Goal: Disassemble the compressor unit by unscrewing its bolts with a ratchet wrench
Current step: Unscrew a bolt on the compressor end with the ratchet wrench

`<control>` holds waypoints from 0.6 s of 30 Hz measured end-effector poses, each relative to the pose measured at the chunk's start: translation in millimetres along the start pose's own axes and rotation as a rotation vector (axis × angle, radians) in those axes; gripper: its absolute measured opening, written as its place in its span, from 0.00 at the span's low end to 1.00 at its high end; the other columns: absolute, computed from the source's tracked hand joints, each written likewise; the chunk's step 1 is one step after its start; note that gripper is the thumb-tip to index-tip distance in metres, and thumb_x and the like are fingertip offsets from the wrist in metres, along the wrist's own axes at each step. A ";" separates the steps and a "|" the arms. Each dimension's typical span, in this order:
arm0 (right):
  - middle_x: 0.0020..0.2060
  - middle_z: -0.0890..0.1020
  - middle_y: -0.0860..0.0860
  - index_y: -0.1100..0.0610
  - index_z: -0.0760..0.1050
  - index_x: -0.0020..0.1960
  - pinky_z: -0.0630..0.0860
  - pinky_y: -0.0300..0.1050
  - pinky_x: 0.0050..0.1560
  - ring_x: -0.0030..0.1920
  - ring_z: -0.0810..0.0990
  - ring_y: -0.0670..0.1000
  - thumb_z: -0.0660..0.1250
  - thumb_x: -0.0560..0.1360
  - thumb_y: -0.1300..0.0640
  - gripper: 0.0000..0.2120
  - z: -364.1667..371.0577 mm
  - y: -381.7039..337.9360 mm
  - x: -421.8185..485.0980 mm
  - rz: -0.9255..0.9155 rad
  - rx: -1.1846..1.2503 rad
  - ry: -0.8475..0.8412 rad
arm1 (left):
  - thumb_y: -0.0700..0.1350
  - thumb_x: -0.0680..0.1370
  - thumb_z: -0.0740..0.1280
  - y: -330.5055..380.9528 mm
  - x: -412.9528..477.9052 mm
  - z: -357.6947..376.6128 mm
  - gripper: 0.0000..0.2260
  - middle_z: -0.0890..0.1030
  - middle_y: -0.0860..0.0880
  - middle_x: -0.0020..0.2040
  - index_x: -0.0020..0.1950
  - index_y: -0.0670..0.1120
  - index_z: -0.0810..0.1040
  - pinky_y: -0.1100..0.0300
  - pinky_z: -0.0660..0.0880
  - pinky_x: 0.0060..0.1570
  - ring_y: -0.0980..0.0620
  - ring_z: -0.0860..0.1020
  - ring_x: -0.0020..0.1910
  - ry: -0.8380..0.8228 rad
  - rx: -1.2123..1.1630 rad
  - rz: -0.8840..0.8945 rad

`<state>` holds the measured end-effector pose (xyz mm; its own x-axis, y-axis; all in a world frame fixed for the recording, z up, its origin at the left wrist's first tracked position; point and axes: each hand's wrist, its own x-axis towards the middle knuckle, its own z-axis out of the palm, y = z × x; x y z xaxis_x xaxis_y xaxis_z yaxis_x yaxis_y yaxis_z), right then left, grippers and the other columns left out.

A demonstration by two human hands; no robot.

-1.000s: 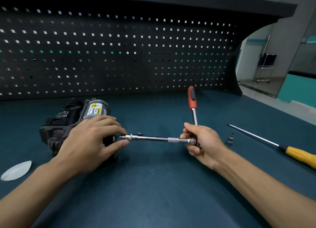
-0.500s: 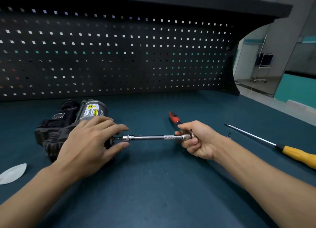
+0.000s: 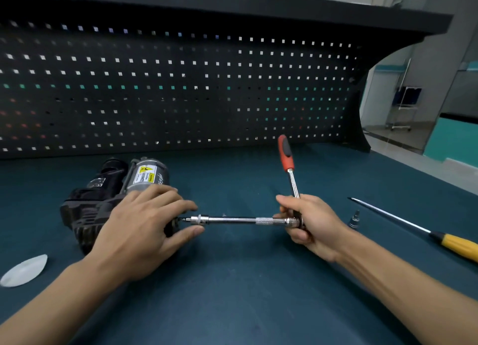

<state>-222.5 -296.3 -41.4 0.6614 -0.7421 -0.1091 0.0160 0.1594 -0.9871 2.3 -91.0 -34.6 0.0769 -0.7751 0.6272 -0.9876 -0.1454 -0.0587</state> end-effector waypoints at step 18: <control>0.35 0.85 0.60 0.58 0.73 0.39 0.63 0.37 0.18 0.24 0.69 0.54 0.66 0.80 0.49 0.16 8.4 -3.3 -8.4 -0.230 0.034 0.054 | 0.65 0.77 0.55 1.5 1.3 -1.4 0.19 0.79 0.62 0.48 0.49 0.56 0.81 0.51 0.74 0.50 0.54 0.76 0.57 0.001 0.026 0.027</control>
<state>-221.8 -285.1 -36.2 0.5963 -0.7950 0.1113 0.1874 0.0030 -0.9823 0.8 -91.3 -32.8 0.0499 -0.7786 0.6255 -0.9855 -0.1401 -0.0958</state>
